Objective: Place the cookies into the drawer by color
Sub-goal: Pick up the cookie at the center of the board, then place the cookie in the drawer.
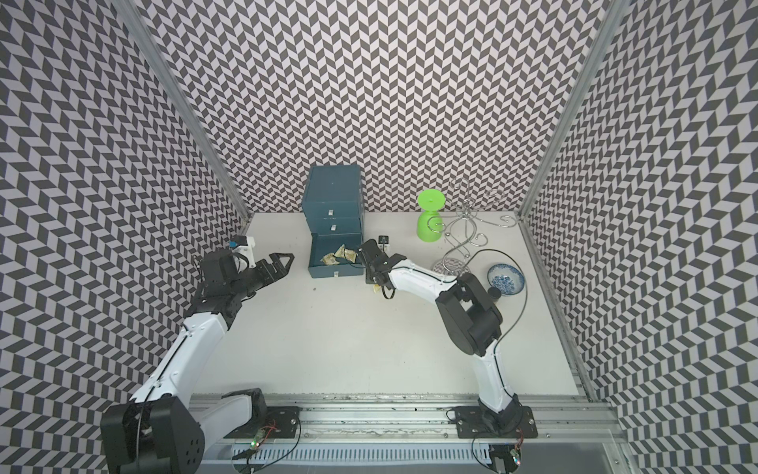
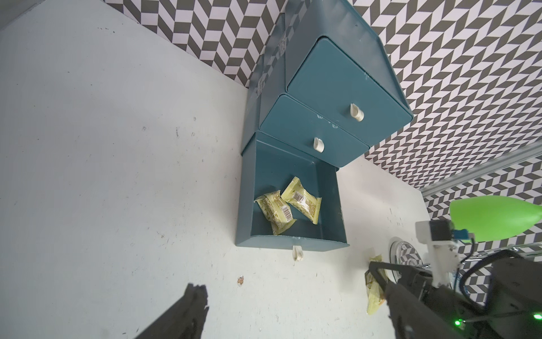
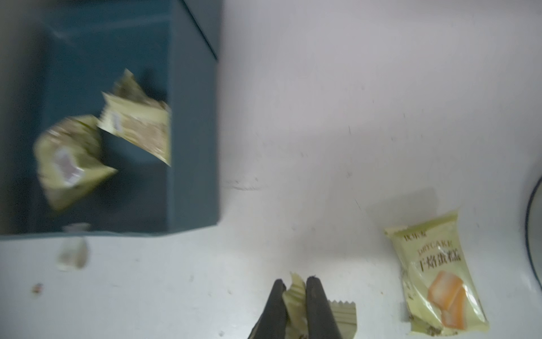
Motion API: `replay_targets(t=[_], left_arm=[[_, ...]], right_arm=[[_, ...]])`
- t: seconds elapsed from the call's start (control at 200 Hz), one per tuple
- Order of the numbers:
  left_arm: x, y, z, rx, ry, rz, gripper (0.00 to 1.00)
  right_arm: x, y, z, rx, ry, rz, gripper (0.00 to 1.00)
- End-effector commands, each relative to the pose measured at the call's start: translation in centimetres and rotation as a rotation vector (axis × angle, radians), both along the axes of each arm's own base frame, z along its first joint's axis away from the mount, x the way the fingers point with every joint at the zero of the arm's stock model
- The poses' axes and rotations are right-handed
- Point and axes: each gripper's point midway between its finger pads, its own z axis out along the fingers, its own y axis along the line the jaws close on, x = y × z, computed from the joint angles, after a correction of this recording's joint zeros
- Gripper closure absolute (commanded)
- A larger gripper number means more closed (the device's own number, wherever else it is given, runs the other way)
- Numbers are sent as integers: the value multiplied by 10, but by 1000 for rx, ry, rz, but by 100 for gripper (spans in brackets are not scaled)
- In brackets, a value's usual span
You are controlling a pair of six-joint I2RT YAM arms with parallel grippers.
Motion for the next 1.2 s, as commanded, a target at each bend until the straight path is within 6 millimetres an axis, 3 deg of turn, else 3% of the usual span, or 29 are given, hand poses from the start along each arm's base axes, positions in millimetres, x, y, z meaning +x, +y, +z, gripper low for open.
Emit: replay_targets(t=[0.0, 0.21, 0.361, 0.651, 1.047, 1.197], left_arm=[[-1, 2, 7, -1, -30, 2, 1], [-1, 3, 7, -2, -33, 4, 1], [-1, 3, 7, -1, -31, 4, 1], [-1, 4, 6, -4, -32, 4, 1], [0, 4, 6, -7, -30, 6, 1], [0, 4, 5, -6, -29, 6, 1]], right_arm=[[16, 23, 59, 96, -118, 61, 100], [46, 52, 114, 200, -280, 94, 100], [68, 76, 120, 244, -314, 112, 100], [93, 115, 84, 315, -285, 144, 100], [96, 129, 12, 301, -189, 159, 100], [95, 129, 5, 290, -176, 161, 85]])
